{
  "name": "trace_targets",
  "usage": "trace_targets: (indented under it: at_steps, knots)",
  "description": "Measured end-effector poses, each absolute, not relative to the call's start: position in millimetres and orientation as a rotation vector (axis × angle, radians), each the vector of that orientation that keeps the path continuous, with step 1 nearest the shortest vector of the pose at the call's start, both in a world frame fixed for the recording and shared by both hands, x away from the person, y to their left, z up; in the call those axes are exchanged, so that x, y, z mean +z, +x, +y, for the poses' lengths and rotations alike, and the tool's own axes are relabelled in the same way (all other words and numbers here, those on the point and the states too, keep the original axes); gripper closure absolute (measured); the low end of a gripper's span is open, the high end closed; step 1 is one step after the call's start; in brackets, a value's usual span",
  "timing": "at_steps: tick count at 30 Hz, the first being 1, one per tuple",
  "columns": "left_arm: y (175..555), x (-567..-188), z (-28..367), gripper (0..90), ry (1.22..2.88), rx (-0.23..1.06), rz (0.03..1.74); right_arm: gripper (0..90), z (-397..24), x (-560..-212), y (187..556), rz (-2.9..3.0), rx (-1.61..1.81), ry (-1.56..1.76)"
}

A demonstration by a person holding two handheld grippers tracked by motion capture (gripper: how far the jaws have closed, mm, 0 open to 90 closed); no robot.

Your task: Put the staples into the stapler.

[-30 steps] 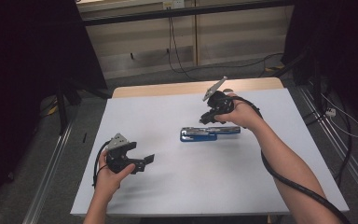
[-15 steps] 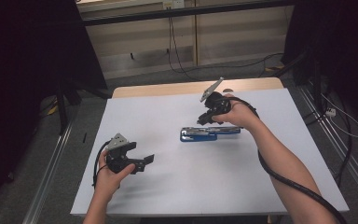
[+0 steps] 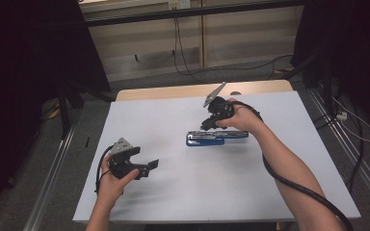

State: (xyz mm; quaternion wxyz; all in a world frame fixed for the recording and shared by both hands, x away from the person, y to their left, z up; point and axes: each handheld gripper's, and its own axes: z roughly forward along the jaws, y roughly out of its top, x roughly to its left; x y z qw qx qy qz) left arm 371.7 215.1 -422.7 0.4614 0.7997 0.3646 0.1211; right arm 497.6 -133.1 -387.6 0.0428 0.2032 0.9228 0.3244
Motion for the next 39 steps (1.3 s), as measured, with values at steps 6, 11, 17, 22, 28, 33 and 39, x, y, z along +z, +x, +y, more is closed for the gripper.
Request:
trace_targets:
  at_steps: [6,11,17,22,28,33,39]
  knots:
    - [372.0,-423.5,215.0,6.4,1.973,0.297,0.901,79.5,-128.9,-392.6,501.0,2.837,1.001,0.587]
    - [372.2,-423.9,214.8,6.4,1.977,0.300,0.897,79.5,-126.4,-395.7,503.1,2.848,0.997,0.573]
    - [371.9,-423.9,214.6,6.4,1.980,0.300,0.900,79.5,-120.9,-397.0,504.3,2.867,0.992,0.533]
    - [371.9,-424.0,215.0,6.4,1.978,0.299,0.900,79.5,-116.0,-397.4,504.7,2.881,0.979,0.503]
    - [371.6,-423.7,215.5,6.4,1.976,0.301,0.902,79.5,-112.3,-399.2,506.1,2.904,0.975,0.480]
    - [371.5,-423.7,215.9,6.4,1.978,0.302,0.899,79.5,-108.9,-400.6,507.4,2.919,0.943,0.451]
    - [371.4,-423.8,216.8,6.4,1.976,0.304,0.909,79.5,-105.1,-403.9,509.0,2.937,0.919,0.429]
